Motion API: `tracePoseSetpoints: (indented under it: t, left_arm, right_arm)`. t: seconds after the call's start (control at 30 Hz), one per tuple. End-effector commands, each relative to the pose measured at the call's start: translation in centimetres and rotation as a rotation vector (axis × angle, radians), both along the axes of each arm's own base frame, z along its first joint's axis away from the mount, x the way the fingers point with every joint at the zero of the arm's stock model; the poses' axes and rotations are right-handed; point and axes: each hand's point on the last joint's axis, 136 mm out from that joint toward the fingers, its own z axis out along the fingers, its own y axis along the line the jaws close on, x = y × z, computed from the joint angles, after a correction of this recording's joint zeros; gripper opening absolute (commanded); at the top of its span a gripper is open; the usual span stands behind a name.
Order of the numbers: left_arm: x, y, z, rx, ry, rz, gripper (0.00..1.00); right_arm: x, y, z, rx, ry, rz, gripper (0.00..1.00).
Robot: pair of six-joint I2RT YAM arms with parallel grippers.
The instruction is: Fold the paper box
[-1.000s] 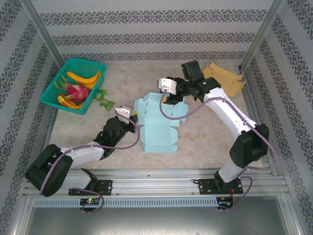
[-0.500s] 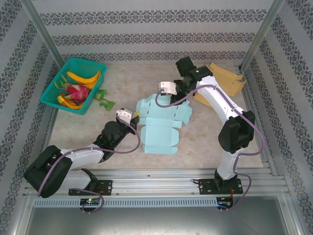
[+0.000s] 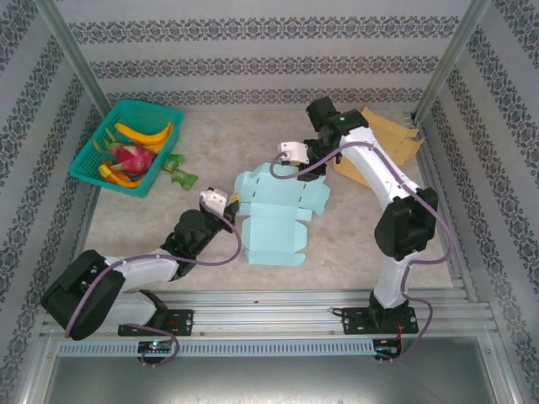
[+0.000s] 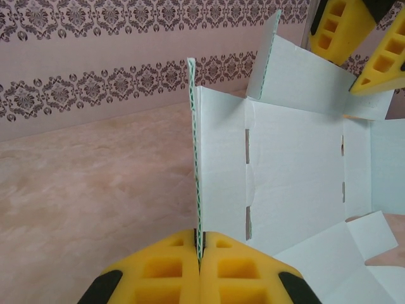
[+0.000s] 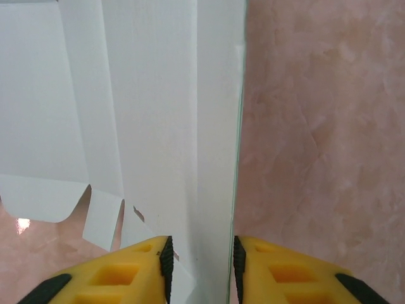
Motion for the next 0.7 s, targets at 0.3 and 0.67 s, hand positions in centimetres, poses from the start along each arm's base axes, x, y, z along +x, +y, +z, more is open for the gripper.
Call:
tracePoseSetpoints:
  t: [0.3,0.67]
  left_arm:
    - [-0.9,-0.3,3.0,-0.105,-0.08,-0.019,0.0]
    - [0.9,2.6,2.0,-0.126,0.044,0.194,0.24]
  right_arm:
    - [-1.3,0.1,0.2,0.041,0.029,0.019,0.18]
    - [-1.9,-0.9,0.7,-0.021,0.005,-0.016,0.0]
